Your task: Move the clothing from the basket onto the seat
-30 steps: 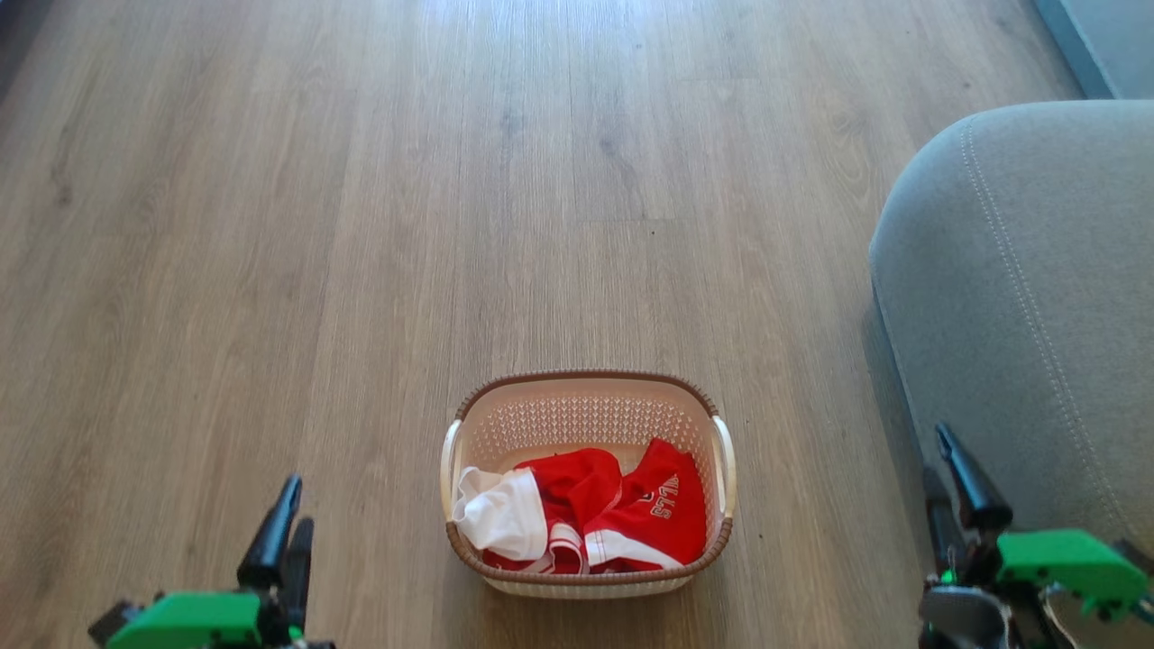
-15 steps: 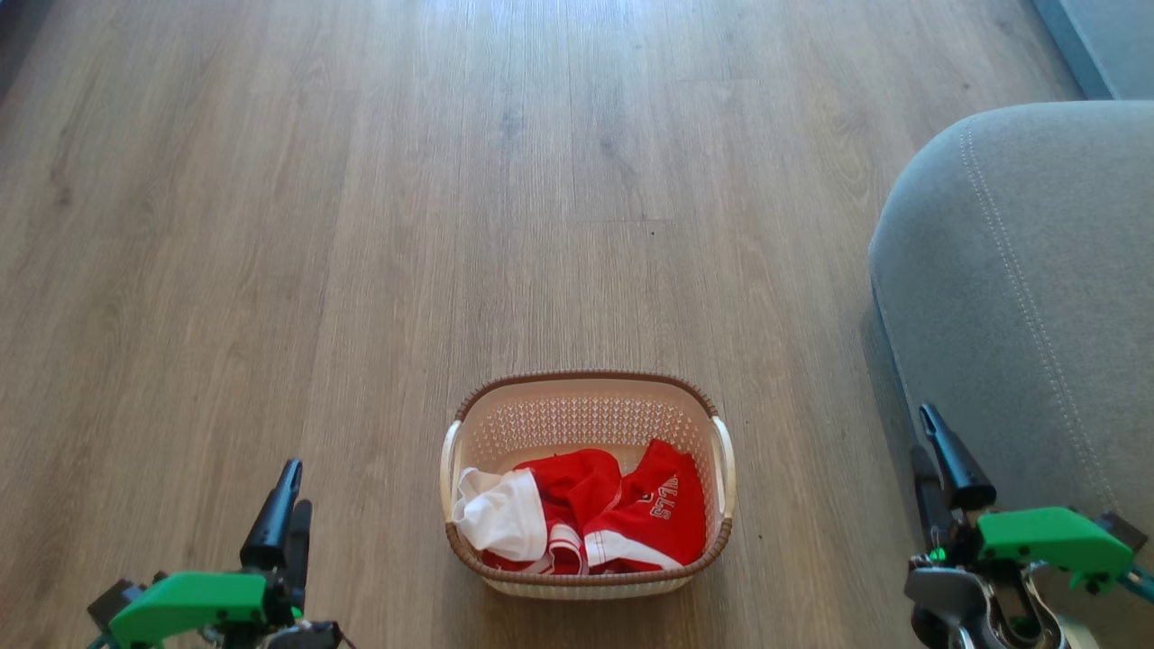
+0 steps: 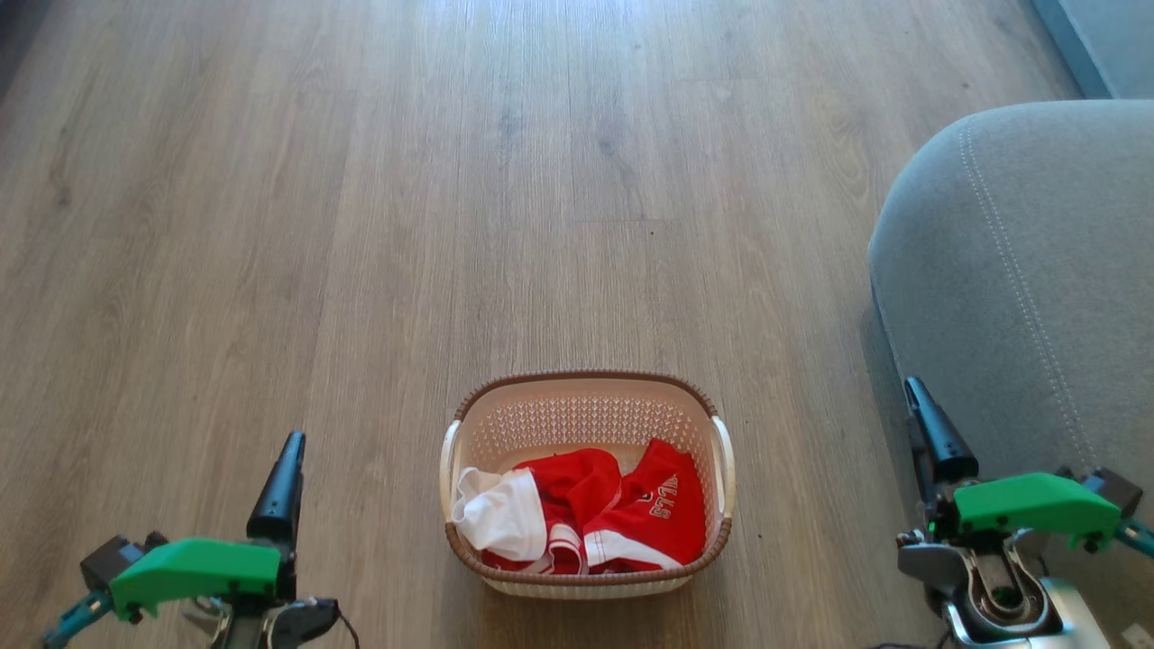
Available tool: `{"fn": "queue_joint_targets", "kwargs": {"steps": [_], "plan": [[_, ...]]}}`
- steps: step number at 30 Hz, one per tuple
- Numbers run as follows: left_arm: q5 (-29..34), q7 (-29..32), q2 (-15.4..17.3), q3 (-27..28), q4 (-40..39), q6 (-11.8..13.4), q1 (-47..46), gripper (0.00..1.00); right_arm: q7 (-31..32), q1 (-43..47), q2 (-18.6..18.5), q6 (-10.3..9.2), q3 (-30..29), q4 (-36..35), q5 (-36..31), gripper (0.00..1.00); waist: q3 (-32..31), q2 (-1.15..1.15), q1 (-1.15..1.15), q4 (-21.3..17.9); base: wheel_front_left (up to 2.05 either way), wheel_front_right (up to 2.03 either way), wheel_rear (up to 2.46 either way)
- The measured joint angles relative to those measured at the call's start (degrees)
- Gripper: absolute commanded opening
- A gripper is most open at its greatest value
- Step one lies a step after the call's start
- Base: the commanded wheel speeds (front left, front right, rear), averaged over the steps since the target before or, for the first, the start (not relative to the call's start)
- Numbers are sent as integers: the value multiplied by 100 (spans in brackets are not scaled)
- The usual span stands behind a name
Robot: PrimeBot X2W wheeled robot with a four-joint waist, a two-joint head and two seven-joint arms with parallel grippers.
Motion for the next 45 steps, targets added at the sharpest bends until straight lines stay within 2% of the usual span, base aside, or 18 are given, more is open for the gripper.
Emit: {"fn": "queue_joint_targets", "kwargs": {"steps": [13, 34, 45], "plan": [[1167, -188, 85, -149, 29, -1, -215, 100, -201, -312, -108, 0, 289, 154, -1032, 100, 8, 0, 0, -11, 0, 0, 0], [3472, -537, 241, -439, 225, 7, -479, 100, -556, -882, -312, 0, 1076, 712, -2710, 100, -15, 0, 0, -28, 0, 0, 0], [4341, -709, 296, -561, 310, 169, -676, 100, -708, -1124, -363, 0, 1315, 917, -3352, 100, -13, 0, 0, -26, 0, 0, 0]]}}
